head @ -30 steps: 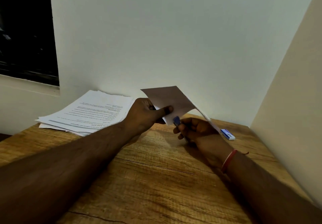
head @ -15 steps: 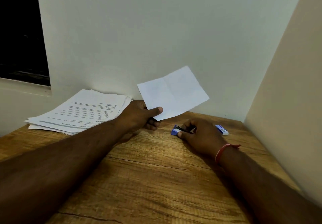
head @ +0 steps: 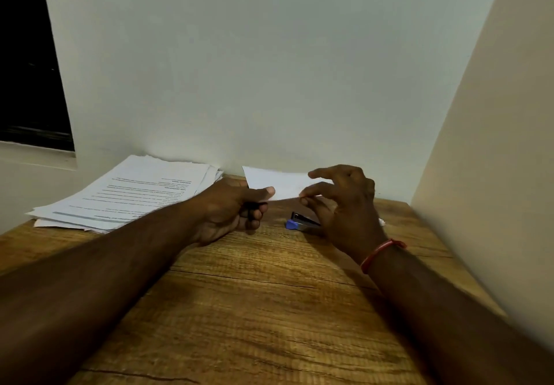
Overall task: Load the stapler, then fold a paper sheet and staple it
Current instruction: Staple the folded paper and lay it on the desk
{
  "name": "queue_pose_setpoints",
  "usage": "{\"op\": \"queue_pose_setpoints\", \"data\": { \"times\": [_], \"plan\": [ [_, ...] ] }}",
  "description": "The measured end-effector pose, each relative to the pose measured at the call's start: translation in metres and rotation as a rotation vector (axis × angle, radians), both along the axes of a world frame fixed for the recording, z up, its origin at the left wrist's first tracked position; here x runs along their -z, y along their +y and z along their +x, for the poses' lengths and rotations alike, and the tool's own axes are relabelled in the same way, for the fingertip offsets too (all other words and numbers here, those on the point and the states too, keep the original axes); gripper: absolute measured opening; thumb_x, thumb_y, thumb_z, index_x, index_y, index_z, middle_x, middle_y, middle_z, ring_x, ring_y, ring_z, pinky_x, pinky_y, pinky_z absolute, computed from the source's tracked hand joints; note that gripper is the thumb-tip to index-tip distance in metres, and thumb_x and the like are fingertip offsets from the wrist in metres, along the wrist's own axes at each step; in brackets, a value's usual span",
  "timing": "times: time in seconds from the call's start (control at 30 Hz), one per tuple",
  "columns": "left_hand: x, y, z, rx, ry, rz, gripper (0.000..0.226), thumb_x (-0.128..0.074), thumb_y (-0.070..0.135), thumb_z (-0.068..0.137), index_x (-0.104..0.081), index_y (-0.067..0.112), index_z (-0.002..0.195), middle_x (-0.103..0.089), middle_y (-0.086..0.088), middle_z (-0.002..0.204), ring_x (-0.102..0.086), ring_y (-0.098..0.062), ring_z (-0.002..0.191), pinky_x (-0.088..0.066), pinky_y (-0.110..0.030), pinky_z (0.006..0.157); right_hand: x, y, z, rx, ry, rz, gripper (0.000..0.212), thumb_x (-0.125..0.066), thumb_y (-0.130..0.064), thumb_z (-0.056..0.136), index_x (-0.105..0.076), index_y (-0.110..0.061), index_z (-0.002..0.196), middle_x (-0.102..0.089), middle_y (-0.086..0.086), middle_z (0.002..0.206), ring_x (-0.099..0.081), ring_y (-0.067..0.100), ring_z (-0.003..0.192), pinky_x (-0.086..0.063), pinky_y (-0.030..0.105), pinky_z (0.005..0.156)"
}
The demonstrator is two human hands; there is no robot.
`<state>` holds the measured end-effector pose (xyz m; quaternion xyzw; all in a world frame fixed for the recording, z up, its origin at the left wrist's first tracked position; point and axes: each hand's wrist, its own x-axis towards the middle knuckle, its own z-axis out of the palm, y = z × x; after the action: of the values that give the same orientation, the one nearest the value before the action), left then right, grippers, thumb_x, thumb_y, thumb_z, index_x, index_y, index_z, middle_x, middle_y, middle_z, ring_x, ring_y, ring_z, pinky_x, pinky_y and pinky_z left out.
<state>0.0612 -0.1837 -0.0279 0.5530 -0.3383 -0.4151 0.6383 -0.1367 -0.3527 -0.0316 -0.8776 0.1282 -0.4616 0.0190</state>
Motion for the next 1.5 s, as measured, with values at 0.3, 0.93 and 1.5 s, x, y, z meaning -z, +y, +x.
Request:
{"op": "queue_pose_setpoints", "data": {
  "times": [0.3,0.93,1.5],
  "plan": [
    [0.004,0.001,0.005,-0.43,-0.706,-0.064,0.068,-0.048,0.084,0.099,-0.076,0.029,0.126,-0.075,0.006,0.124,-0.072,-0.019,0.115,-0.059,-0.048,0.101,-0.007,0.007,-0.001,0.011,-0.06,0.29,0.022,-0.075,-0.025,0.101,-0.079,-0.04,0.117,-0.059,-0.017,0.104,-0.051,0.017,0.114,-0.035,0.036,0.097],
    [-0.001,0.002,-0.016,-0.267,-0.969,-0.145,0.008,-0.087,0.045,0.093,-0.089,0.038,0.096,-0.084,0.022,0.093,-0.078,-0.004,0.098,-0.064,-0.041,0.092,-0.003,0.024,0.0,-0.07,0.112,0.229,0.036,-0.083,-0.035,0.095,-0.072,-0.044,0.127,-0.067,-0.014,0.11,-0.05,0.018,0.119,-0.03,0.017,0.09],
    [-0.002,0.002,-0.006,-0.284,-0.991,-0.162,0.006,-0.089,0.038,0.093,-0.088,0.033,0.096,-0.083,0.02,0.091,-0.075,0.004,0.096,-0.051,-0.01,0.079,-0.008,0.012,-0.001,-0.018,0.042,0.316,0.029,-0.087,-0.029,0.092,-0.08,-0.042,0.116,-0.063,-0.014,0.104,-0.047,0.015,0.115,-0.037,0.02,0.087]
  ]
}}
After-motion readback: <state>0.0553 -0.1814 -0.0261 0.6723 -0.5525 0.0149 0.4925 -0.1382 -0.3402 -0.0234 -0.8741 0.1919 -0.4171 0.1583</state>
